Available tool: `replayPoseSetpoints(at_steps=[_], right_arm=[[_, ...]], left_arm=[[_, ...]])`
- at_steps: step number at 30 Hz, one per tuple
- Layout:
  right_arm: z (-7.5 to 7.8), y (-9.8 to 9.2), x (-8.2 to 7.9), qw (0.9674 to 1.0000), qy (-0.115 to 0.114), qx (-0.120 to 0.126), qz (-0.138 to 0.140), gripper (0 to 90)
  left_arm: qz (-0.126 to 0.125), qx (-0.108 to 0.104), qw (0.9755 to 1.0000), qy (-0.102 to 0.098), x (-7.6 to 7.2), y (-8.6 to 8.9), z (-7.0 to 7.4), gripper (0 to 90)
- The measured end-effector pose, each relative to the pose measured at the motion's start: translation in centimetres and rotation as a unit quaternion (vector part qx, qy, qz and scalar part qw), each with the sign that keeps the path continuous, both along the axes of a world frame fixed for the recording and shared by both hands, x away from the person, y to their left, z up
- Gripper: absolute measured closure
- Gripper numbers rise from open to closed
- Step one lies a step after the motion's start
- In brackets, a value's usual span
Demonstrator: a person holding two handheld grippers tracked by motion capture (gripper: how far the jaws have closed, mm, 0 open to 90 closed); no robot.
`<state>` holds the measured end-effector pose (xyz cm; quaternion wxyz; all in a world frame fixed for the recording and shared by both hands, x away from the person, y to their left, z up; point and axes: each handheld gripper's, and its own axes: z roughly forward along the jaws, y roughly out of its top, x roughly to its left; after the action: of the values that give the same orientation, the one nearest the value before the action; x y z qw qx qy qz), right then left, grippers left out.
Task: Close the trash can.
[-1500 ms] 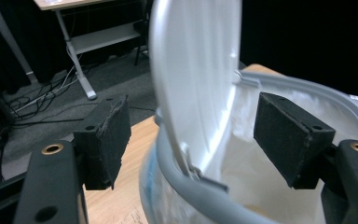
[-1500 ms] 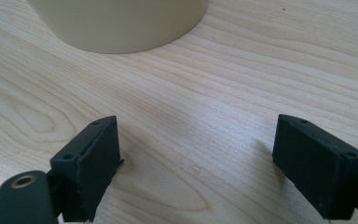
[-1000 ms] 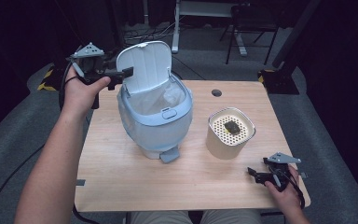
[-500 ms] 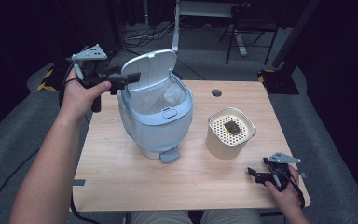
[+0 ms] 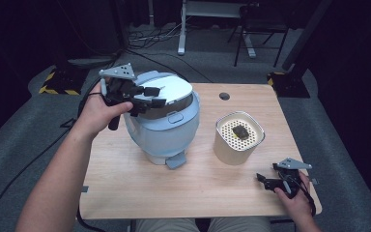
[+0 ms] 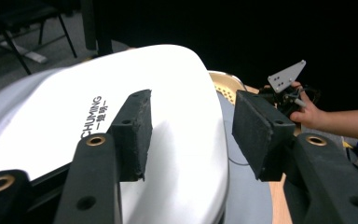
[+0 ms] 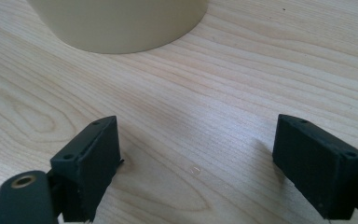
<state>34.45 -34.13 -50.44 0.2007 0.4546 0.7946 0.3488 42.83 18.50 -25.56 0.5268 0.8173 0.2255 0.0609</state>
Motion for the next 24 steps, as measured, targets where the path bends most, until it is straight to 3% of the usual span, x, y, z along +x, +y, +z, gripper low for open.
replayPoseSetpoints(at_steps=[9,12,17,24], right_arm=[[0.0,0.0,0.0,1.0000,0.000,-0.001,0.003,15.0],[0.0,0.0,0.0,1.0000,0.000,-0.001,0.003,15.0],[0.0,0.0,0.0,1.0000,0.001,0.000,0.005,15.0],[0.0,0.0,0.0,1.0000,0.001,0.000,0.005,15.0]], left_arm=[[0.008,0.020,0.9997,0.009,1.1,-1.1,-1.1,51.7],[0.026,0.046,0.9986,-0.002,1.2,-1.7,-1.3,48.1],[0.040,0.072,0.9959,-0.038,0.8,-2.5,-1.4,44.2],[0.054,0.061,0.9954,-0.050,0.5,-3.0,-1.9,43.9]])
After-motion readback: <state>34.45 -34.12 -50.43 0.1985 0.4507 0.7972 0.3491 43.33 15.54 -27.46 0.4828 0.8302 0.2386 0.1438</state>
